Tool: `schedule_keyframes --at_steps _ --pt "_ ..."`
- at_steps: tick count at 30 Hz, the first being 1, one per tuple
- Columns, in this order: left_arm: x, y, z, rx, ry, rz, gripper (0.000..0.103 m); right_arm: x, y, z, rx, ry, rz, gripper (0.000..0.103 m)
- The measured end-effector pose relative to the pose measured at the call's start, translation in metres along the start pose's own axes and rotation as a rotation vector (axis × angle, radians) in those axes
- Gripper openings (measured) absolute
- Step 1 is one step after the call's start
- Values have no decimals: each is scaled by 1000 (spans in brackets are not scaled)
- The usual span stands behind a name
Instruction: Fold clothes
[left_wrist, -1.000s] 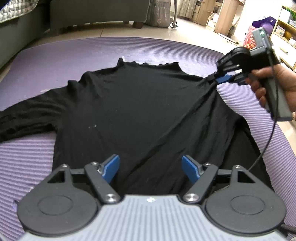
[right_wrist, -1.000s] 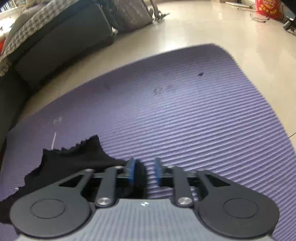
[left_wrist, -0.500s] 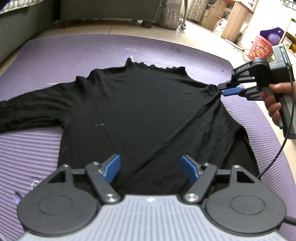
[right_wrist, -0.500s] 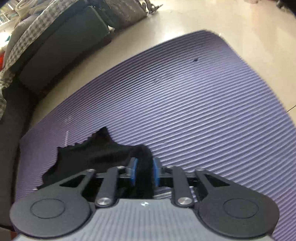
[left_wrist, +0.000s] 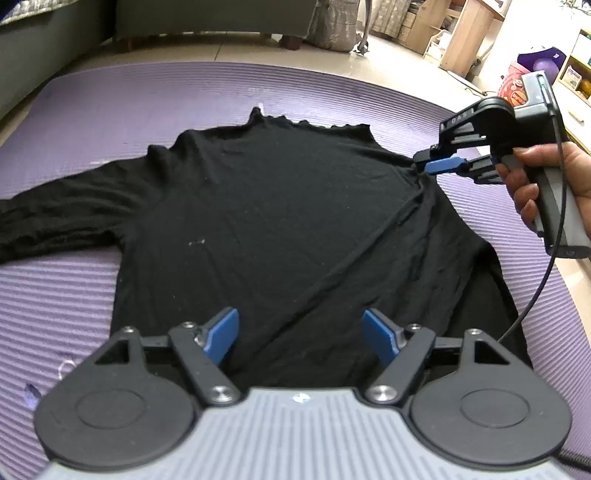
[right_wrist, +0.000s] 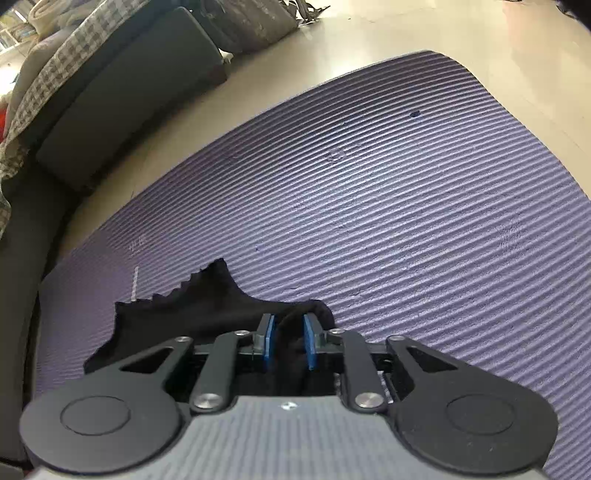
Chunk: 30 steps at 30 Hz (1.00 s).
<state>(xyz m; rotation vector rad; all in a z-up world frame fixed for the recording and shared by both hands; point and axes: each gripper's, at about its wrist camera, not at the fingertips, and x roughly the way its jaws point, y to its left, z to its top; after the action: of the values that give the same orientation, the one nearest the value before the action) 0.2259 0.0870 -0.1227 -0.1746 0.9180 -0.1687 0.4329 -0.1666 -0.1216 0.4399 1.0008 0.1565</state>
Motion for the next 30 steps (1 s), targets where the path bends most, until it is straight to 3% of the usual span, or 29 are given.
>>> schedule_keyframes --at_steps 8,11,16,23,28,30 --pt "0 9 4 -46 12 -4 83 -61 7 -41 -106 24 -42 33" --pt "-4 10 7 -39 12 5 83 -93 4 -71 -74 25 -36 44" --pt "-19 25 16 -89 -34 61 83 -127 4 -115 -68 36 -14 48" --pt "-36 66 24 -260 -112 227 89 -145 7 -159 -80 -15 34 53" --pt "-50 110 36 -305 -165 399 91 -142 12 -168 -105 -22 74 54" --pt "-57 140 41 -368 -197 464 92 -143 15 -169 -95 -28 111 55"
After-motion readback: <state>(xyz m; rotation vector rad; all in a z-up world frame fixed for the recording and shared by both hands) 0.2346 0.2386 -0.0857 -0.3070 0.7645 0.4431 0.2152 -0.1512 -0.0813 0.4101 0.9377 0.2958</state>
